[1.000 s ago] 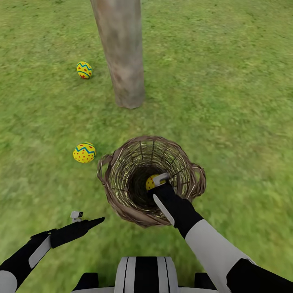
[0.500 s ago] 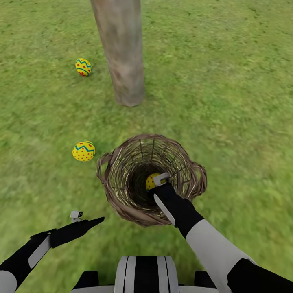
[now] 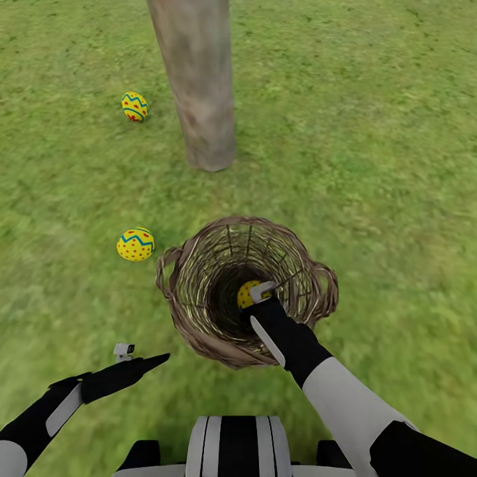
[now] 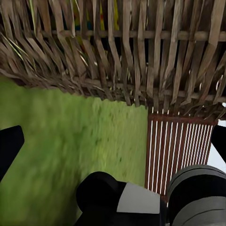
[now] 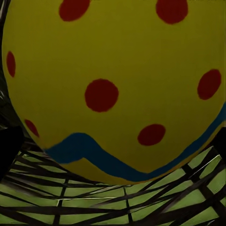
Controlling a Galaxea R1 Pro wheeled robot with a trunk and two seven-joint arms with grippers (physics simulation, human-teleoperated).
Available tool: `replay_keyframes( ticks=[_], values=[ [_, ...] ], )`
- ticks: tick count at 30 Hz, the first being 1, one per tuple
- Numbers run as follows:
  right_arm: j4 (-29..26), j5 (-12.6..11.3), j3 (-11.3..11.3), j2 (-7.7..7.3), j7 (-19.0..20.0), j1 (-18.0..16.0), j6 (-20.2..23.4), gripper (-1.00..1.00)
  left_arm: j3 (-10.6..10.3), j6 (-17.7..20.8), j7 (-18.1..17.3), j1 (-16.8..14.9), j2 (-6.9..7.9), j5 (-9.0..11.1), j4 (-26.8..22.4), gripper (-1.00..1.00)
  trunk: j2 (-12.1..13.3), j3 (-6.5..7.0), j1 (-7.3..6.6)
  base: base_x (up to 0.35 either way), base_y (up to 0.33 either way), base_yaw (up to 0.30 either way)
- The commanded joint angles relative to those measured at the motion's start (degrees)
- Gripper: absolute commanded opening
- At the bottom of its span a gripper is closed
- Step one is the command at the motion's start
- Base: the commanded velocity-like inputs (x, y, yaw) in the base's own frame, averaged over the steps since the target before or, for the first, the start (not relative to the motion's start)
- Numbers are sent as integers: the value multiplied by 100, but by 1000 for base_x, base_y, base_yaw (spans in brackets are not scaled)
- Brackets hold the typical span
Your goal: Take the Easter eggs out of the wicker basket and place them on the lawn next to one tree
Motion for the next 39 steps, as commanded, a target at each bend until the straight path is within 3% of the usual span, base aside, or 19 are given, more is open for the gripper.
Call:
replay_keyframes(
  ticks=[1,24,25,39],
  values=[
    [-4,-59,16,-2,-56,-4,14,100,-35,60,-7,-4,8,55,4,100,-1,-3,-1,12,0,0],
    [-12,-68,-10,2,-47,-4,-149,100,-41,60,-15,-4,-1,52,-2,100,-1,-3,-1,33,0,0],
    [-12,-68,-10,0,-47,-4,-159,-100,-41,60,-15,-4,-1,51,-2,100,-1,-3,-1,0,0,0],
    [-12,-68,7,16,-53,-4,-170,-100,-43,58,-16,-4,-1,46,-2,100,-1,-3,-1,0,0,0]
  ],
)
